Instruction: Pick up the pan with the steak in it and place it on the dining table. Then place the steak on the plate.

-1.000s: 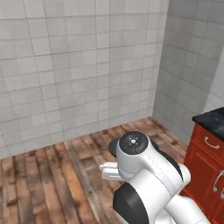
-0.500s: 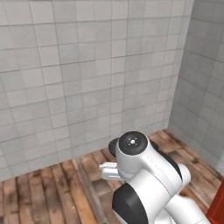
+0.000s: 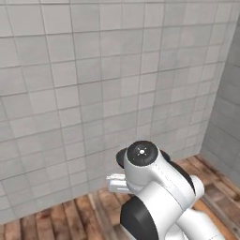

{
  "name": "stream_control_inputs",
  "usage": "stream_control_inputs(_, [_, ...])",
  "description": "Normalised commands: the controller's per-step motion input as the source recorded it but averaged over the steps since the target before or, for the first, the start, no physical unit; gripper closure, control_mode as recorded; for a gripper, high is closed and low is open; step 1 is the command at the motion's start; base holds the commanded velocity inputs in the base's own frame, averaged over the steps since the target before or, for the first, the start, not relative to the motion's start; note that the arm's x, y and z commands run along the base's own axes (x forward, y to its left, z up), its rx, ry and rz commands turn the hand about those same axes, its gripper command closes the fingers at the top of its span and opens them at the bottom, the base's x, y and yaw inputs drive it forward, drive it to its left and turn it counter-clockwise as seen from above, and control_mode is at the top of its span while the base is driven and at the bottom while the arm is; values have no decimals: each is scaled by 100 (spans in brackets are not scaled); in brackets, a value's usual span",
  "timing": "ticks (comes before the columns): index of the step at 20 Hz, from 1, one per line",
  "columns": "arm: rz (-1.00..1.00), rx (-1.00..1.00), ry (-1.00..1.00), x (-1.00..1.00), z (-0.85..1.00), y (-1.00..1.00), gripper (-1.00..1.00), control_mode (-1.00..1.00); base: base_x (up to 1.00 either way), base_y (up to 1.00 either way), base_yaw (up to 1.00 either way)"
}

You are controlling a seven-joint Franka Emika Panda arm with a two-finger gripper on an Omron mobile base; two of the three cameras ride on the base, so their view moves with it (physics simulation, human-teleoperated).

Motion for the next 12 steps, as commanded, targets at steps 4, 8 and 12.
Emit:
stream_control_inputs(4, [0,0,0,0,0,0,100,100,100,0,6])
stream_control_inputs(8, [0,0,0,0,0,0,100,100,100,0,14])
stream_control_inputs(12, [0,0,0,0,0,0,100,100,87,0,27])
